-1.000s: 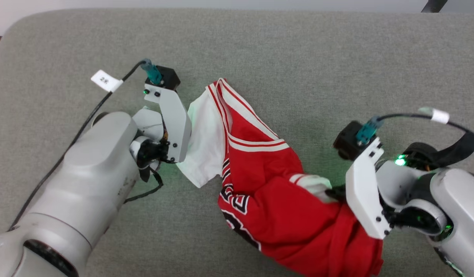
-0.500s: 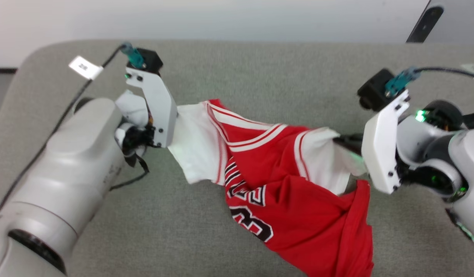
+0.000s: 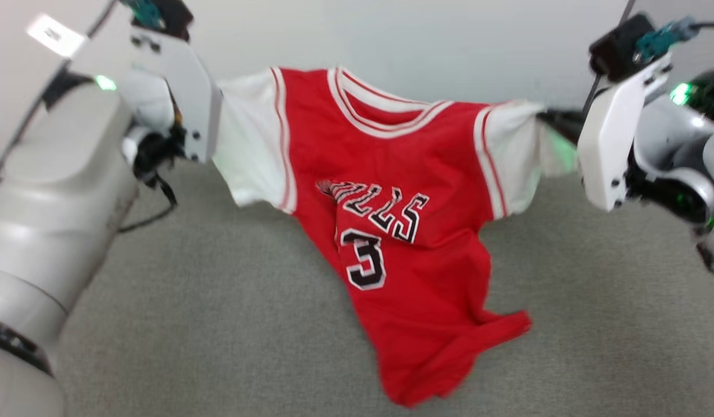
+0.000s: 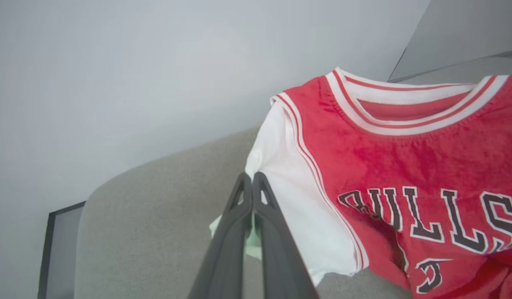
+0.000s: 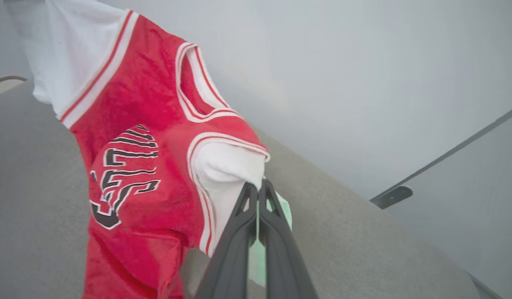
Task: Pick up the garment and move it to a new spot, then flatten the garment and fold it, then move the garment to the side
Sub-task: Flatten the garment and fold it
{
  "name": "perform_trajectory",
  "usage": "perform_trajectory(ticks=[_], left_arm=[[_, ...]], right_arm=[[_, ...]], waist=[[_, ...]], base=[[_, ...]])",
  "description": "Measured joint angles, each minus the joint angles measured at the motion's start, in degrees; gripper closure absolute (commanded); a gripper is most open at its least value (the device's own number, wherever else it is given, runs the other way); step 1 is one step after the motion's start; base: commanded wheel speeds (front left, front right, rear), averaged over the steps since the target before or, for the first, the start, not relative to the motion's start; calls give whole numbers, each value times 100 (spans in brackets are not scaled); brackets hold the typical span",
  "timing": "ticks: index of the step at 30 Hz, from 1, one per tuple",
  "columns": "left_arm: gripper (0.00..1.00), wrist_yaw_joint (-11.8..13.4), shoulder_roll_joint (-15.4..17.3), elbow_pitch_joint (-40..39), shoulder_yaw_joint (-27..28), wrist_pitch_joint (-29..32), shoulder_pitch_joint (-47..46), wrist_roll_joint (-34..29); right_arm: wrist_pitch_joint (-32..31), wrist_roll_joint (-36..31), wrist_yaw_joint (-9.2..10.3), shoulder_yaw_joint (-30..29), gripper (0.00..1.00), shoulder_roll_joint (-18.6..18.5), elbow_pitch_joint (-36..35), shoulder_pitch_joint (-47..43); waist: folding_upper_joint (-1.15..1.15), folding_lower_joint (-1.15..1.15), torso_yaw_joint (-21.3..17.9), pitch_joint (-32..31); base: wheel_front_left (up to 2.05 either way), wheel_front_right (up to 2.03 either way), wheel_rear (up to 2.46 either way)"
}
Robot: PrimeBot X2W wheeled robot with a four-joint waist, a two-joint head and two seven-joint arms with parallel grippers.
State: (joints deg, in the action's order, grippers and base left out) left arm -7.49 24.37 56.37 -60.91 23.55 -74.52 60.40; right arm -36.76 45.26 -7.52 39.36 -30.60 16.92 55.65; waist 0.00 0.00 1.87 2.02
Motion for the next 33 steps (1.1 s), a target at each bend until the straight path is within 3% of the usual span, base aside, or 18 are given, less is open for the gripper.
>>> perform_trajectory(ticks=[12, 17, 26, 33], left_arm=[[100, 0, 545, -166, -147, -583, -511, -105], [100, -1, 711, -29, -114, -817, -505, -73], [100, -7, 680, 119, -118, -916, -354, 23], [100, 82, 506, 310, -54, -951, -366, 112]], right_arm=[[1281, -593, 0, 400, 100, -390, 1163, 1106], [1454, -622, -1, 539, 100, -548, 1595, 1260], [1711, -380, -2, 494, 100, -504, 2193, 1329], [1853, -133, -1, 225, 100, -210, 2614, 1498]], waist=[[0, 0, -227, -517], [0, 0, -261, -653], [0, 0, -298, -699], [0, 0, -333, -546]], base=[[0, 0, 0], [0, 0, 0], [0, 0, 0], [0, 0, 0]])
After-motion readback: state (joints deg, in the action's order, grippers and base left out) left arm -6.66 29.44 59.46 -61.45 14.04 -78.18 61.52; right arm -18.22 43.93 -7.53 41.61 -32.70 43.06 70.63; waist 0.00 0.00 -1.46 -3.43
